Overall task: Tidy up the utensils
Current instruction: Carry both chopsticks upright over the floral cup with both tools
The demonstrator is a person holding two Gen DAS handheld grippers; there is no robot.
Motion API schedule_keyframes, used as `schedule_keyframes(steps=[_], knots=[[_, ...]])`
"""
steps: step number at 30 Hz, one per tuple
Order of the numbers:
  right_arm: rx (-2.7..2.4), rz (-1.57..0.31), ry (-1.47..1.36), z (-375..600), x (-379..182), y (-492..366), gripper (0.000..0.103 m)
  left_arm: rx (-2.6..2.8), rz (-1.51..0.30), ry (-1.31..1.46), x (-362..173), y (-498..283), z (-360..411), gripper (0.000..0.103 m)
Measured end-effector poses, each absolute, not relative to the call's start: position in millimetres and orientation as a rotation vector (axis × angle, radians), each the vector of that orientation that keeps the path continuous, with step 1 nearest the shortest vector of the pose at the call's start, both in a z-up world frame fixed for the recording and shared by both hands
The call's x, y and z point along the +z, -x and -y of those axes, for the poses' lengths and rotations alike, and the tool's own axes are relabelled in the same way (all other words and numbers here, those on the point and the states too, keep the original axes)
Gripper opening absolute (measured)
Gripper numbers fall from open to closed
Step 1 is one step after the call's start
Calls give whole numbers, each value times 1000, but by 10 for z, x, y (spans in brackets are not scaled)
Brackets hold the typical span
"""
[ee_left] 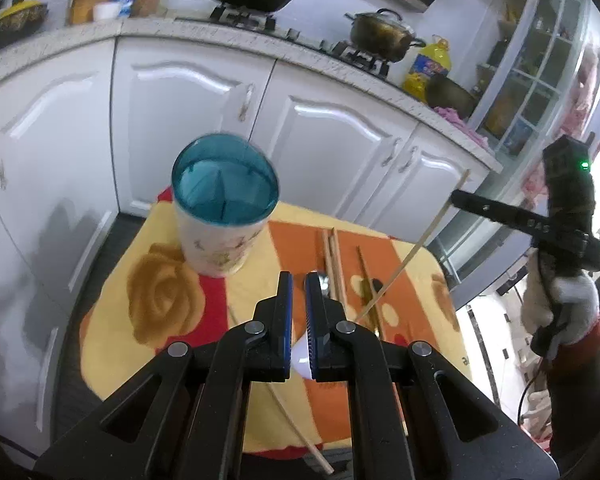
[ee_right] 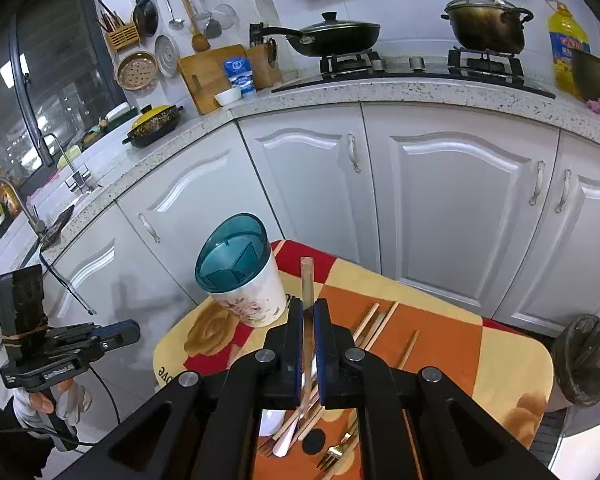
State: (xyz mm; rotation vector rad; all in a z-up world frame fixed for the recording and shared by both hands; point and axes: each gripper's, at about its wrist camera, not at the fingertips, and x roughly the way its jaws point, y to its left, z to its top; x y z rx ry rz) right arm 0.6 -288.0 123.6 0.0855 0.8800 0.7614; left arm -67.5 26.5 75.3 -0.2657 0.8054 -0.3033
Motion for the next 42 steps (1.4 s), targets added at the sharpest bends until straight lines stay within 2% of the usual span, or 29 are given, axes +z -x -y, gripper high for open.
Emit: schedule_keyframes(steps=[4, 6, 12, 16, 19, 20, 21, 23, 27, 42], knots=[[767, -886, -85, 2861, 1221, 41, 5, -293, -904, 249, 477, 610, -185, 7], [770, -888, -84, 2858, 1221, 51, 5, -268, -961, 255, 264, 545, -164, 17], [776, -887, -88, 2843, 1240, 38, 5, -161, -1121, 243, -434, 239, -78, 23], [787, -883, -90, 2826, 1269, 52, 5, -121, -1187, 212, -733, 88, -3, 24], [794, -875, -97, 2826, 1302, 51, 5, -138, -1158, 175, -730, 66, 66, 24], [795, -872, -100, 2824, 1317, 43, 5, -143, -1152, 169, -738, 56, 74, 22], [797, -869, -104, 2821, 1327, 34, 5, -148, -1148, 164, -746, 49, 75, 11], [801, -864, -114, 2813, 1350, 23, 5, -157, -1147, 178, -753, 50, 39, 8], [815, -850, -120, 2797, 1416, 50, 5, -219, -1130, 272, -599, 210, -100, 7], [866, -790, -131, 2691, 1714, 61, 5, -313, -781, 313, 998, 885, -484, 4]])
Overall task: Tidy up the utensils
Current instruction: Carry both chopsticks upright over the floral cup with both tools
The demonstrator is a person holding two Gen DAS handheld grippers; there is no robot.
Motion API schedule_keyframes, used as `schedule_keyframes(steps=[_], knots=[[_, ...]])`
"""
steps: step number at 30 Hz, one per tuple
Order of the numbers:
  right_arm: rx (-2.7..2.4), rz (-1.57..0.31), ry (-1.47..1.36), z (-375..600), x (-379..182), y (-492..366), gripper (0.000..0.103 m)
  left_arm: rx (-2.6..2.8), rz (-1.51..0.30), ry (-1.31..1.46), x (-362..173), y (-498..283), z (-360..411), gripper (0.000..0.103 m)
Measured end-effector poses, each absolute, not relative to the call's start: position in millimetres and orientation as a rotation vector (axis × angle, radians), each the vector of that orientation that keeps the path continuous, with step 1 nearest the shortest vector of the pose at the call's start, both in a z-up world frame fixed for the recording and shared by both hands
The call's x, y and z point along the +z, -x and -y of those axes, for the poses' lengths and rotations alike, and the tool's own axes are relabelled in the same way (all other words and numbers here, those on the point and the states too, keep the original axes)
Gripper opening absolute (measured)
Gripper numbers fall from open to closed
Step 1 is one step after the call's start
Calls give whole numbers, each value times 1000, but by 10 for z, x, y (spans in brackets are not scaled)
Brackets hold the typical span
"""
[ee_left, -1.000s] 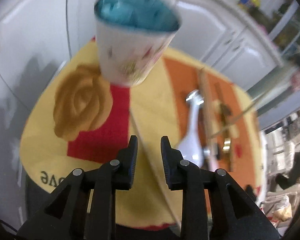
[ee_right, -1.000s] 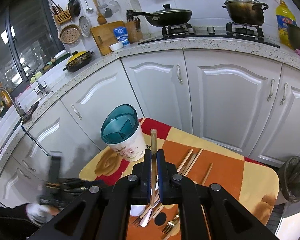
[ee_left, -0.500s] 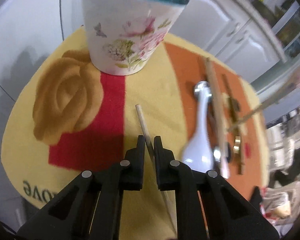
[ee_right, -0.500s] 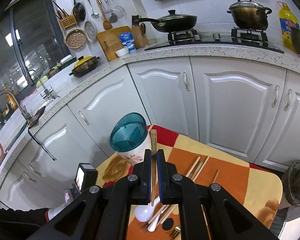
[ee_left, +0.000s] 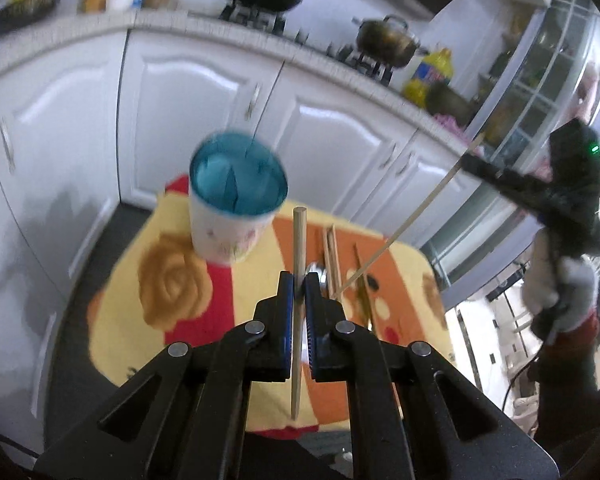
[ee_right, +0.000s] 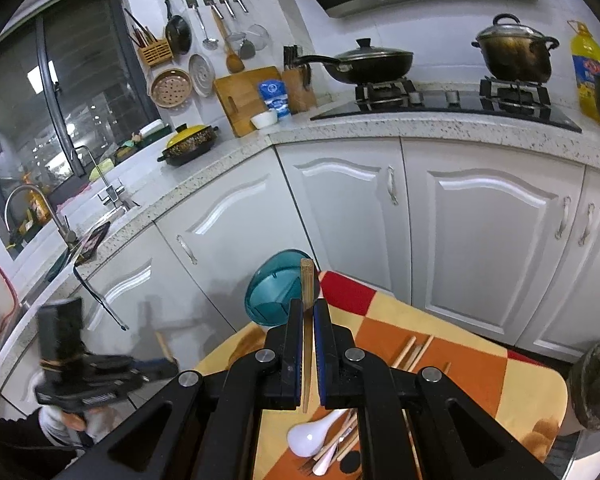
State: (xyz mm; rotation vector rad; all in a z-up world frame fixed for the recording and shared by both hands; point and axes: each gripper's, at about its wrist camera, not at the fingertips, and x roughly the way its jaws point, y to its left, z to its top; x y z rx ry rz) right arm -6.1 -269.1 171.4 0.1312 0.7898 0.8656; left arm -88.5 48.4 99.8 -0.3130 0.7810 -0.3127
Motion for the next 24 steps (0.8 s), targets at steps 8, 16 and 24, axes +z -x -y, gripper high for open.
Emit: schedule_keyframes(steps=[8, 16, 24], knots=[[896, -726, -127, 2482, 2055, -71, 5, -312, -620, 273, 1709, 693, -696, 4], [866, -653, -107, 2066, 2305, -409, 5, -164, -487, 218, 2054, 135, -923, 4], [829, -708, -63, 1581, 1950, -839, 5, -57, -509, 225, 1735, -562, -993, 4]])
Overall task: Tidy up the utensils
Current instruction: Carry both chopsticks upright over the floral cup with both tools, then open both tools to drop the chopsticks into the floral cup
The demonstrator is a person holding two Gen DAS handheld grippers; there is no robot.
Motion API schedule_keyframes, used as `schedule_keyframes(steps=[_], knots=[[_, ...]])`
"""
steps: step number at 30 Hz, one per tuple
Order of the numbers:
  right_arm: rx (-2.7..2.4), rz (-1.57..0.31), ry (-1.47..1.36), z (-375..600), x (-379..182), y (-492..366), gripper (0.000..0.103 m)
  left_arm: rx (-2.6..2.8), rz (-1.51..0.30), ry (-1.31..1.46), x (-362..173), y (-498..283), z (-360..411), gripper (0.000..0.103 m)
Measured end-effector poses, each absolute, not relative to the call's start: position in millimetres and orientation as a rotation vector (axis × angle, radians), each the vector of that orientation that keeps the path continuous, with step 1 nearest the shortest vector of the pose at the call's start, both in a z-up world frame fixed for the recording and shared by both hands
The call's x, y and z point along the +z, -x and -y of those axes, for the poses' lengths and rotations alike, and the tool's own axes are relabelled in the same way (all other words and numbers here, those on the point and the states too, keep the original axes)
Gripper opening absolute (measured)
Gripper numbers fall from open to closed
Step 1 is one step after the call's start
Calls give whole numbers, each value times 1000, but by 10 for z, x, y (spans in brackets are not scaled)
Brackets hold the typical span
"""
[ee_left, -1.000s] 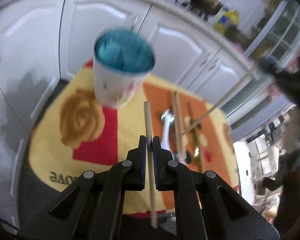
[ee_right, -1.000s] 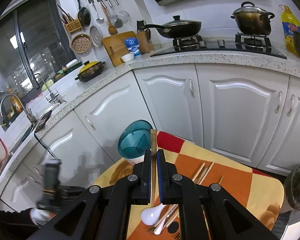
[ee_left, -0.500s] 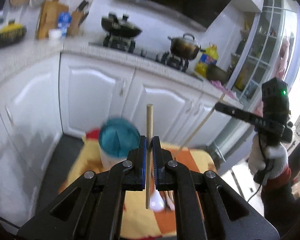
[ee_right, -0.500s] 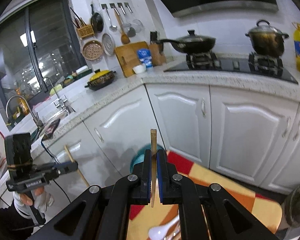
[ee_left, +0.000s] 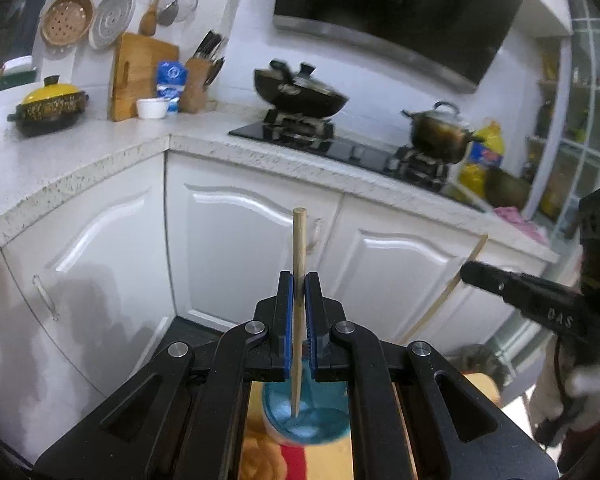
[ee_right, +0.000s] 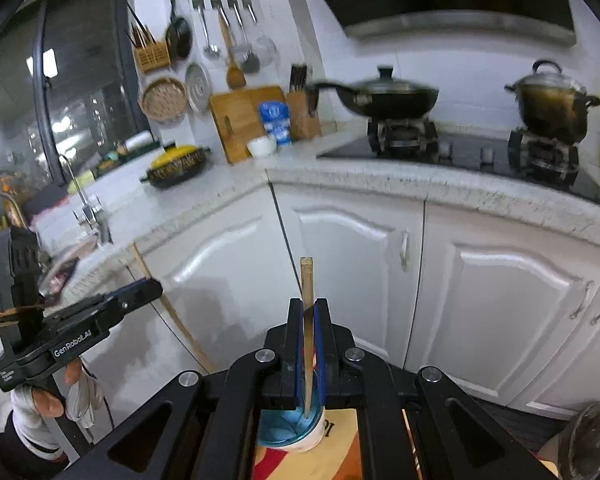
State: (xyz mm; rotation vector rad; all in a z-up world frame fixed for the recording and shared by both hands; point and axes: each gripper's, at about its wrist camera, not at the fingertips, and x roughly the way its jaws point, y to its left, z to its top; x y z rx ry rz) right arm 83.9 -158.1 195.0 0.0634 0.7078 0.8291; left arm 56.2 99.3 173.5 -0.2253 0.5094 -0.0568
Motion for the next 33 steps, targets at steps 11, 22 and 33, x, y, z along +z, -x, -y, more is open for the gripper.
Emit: schedule_keyframes(steps=[11, 22, 33], knots=[[858, -910, -52, 1223, 1126, -1144, 5, 4, -665, 232, 1045, -1044, -934, 4], [839, -962, -91, 1341, 982, -1157, 24, 8, -715, 216, 860, -1033, -844, 22], [807, -926, -111, 1700, 1092, -828, 37, -9, -657, 226, 1045, -594, -732, 56]])
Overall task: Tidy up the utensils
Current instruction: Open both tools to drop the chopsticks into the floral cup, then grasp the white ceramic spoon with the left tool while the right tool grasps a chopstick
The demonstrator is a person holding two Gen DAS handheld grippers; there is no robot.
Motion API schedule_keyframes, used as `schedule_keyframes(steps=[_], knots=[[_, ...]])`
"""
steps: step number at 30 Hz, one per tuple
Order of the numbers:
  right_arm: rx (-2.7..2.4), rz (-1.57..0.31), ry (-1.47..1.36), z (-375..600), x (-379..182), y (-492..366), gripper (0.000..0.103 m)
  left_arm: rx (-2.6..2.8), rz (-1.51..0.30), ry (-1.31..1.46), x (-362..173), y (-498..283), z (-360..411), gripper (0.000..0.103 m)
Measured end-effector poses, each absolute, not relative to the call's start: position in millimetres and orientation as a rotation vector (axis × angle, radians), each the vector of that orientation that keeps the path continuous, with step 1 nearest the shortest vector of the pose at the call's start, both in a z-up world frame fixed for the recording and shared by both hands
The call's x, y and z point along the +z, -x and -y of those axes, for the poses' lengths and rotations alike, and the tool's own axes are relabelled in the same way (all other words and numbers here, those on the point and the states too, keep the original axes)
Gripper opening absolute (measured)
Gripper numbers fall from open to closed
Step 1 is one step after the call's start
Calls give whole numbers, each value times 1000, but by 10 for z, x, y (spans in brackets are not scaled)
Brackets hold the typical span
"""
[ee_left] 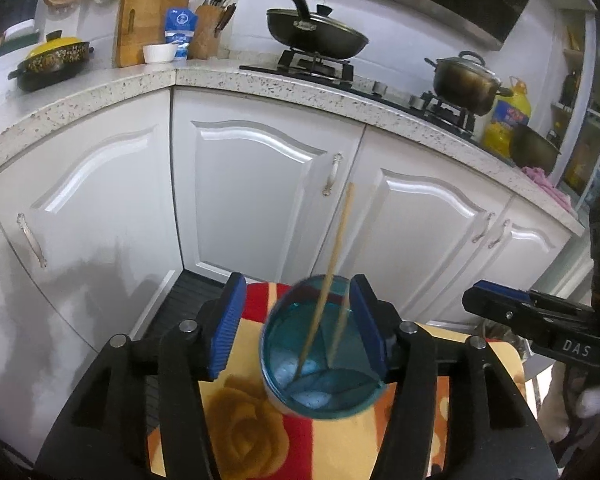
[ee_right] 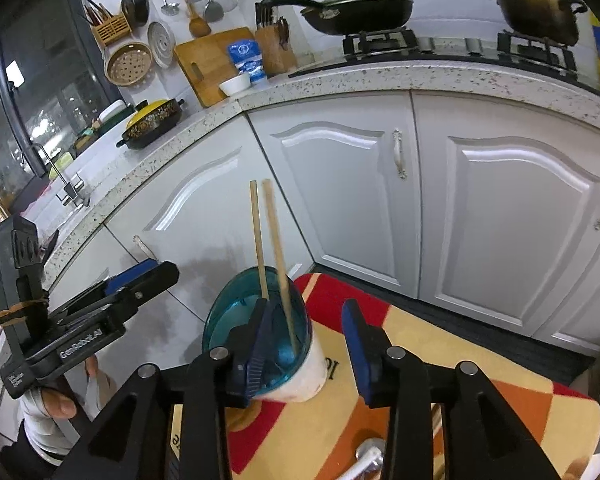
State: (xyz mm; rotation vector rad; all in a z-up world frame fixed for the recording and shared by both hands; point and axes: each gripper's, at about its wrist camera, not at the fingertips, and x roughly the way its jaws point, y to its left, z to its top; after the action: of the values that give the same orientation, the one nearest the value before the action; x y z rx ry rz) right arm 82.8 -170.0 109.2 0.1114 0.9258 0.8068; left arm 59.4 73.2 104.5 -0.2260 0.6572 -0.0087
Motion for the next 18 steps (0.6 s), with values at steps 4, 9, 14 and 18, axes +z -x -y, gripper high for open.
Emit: schedule_keyframes(steps=[4, 9, 14, 18], knots=[[782, -906, -107, 1820, 1135, -704, 42, -33, -645, 214, 1080, -449, -606, 61], [759, -896, -113, 1984, 1173, -567, 42, -63, -647, 231, 1105, -264, -500, 62], [721, -875, -111, 2262, 1188, -385, 43, -99, -645, 261, 1102, -82, -415, 75], [665, -870, -81, 2491, 1133, -235, 43, -128, -658, 272, 1052, 26, -311, 75]])
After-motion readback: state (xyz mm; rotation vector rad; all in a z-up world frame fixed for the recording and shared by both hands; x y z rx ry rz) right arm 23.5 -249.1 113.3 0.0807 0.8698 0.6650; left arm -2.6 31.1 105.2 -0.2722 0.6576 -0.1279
